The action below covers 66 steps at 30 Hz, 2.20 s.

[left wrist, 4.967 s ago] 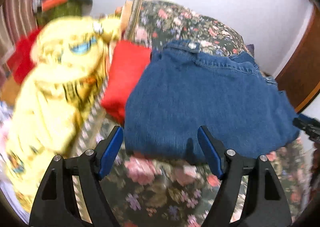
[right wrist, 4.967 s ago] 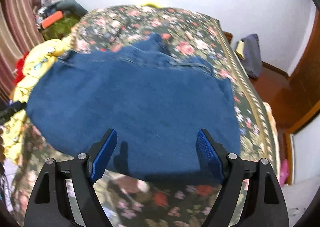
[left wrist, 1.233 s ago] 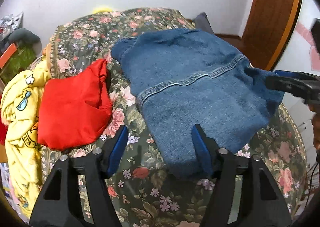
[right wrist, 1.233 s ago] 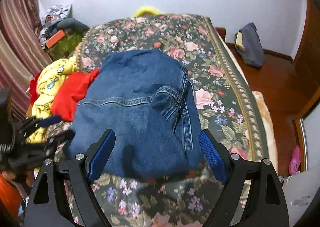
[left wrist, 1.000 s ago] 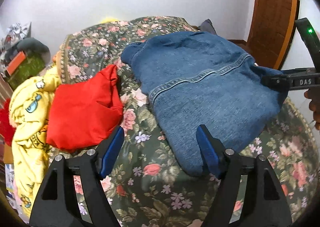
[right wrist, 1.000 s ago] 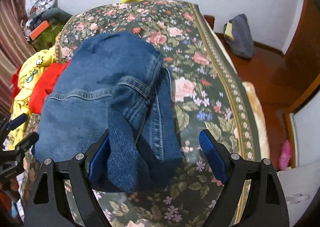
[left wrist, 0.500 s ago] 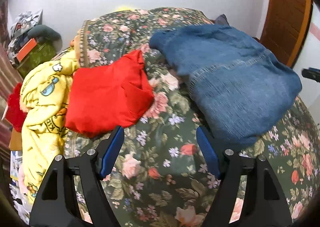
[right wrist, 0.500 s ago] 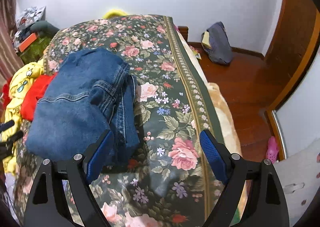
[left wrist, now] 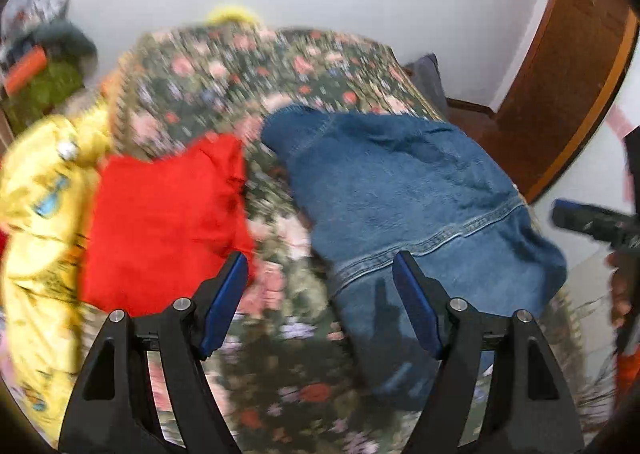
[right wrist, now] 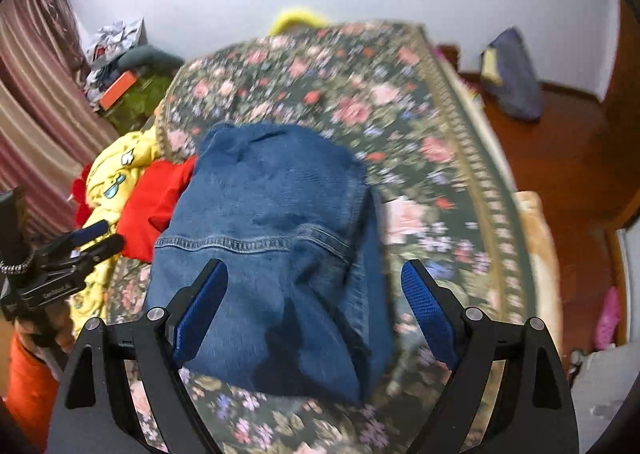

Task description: Fold large clothes

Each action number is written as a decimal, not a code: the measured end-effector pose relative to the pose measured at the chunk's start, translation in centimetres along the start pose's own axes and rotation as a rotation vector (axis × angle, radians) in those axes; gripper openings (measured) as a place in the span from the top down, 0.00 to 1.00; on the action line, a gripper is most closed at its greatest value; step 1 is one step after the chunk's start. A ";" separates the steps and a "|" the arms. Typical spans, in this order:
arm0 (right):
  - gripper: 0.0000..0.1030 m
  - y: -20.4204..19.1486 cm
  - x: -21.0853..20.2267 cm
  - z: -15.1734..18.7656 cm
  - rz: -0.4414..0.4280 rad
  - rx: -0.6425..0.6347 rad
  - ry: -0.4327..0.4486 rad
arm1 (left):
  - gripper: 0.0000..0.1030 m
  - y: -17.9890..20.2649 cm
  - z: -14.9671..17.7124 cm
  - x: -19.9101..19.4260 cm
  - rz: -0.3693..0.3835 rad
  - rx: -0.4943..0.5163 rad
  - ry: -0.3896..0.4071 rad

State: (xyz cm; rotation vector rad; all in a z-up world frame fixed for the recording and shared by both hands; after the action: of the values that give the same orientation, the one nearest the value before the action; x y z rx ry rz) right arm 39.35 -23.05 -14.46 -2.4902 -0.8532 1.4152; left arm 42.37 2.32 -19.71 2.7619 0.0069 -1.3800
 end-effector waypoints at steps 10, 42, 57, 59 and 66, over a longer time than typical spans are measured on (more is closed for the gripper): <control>0.13 5.7 8.3 0.0 -0.155 0.118 -0.239 | 0.28 -0.5 0.1 8.7 0.328 -0.274 -0.301; 0.64 -7.4 0.5 -4.2 -0.267 0.057 0.001 | 0.64 0.7 -7.4 -6.6 0.321 -0.067 0.011; 0.64 -17.3 6.7 -8.5 -0.344 -0.040 0.052 | 0.63 -13.8 -9.0 -10.3 0.224 -0.170 0.100; 0.64 -17.3 9.4 -8.5 -0.344 -0.027 0.020 | 0.63 -15.9 -8.7 -7.9 0.215 -0.194 0.056; 0.64 -14.2 20.6 -7.9 -0.326 0.090 -0.134 | 0.63 -21.3 -6.8 2.4 0.185 -0.254 -0.099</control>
State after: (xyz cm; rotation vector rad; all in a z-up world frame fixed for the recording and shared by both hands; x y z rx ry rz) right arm 48.30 1.03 -19.82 -2.0916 -1.1330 1.4783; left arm 48.62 23.89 -18.50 2.4201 -0.0704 -1.3616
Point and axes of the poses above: each gripper's, at about its wrist camera, not at the fingertips, and x roughly the way its jaws point, y to its right, z to its underside, the point moved 4 cm from there along x, roughly the way its jaws point, and after that the axes turned 9 degrees about -z, right-handed, at the moved point
